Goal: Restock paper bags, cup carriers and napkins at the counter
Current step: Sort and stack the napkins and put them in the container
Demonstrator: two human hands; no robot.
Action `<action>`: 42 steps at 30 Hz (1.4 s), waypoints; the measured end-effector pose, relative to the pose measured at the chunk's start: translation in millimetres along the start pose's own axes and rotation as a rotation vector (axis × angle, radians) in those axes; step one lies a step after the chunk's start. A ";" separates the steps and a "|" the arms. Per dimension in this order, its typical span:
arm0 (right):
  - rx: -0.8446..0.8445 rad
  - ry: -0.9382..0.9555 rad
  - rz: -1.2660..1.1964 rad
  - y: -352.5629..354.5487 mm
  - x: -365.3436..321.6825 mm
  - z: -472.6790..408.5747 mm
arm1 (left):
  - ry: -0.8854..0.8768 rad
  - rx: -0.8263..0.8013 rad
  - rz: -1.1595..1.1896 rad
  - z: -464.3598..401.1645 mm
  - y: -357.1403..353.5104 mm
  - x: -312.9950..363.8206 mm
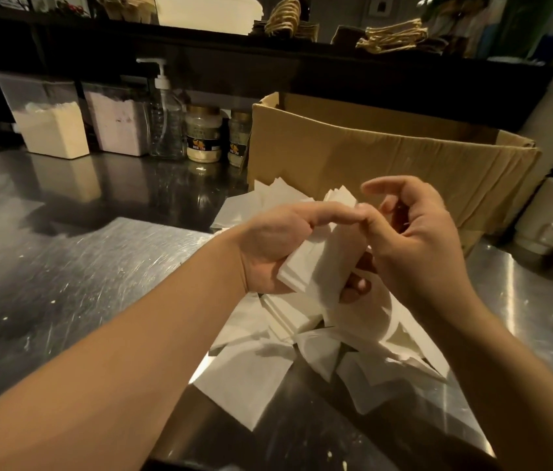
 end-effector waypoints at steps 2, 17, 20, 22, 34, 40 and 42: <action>0.072 0.052 0.049 3.8 -5.7 3.7 | -0.002 0.022 0.074 4.2 1.8 3.8; -0.960 0.475 0.376 -109.0 -50.4 68.2 | -0.254 0.272 0.511 20.6 45.0 26.1; -0.949 0.454 0.388 -113.2 -46.8 67.4 | -0.246 0.278 0.507 19.8 44.1 24.8; -0.900 0.466 0.386 -115.3 -45.7 66.9 | -0.242 0.292 0.494 19.9 44.1 24.2; -0.645 0.123 -0.185 -80.1 -53.8 47.2 | -0.228 0.293 0.476 23.5 43.2 24.6; -0.731 -0.439 -0.835 -82.5 -42.4 55.4 | -0.246 0.329 0.457 29.3 47.9 29.4; -0.734 -0.524 -0.924 -84.8 -43.7 59.6 | -0.245 0.329 0.437 30.0 47.8 30.3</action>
Point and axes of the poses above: each hand's wrist, its own z-axis away from the middle knuckle, its own y-axis out of the back of the hand, x = y × z, the point moved 9 cm from there along -z, towards the middle knuckle, and after that the axes turned 10 degrees about y, right-handed, at the moved point
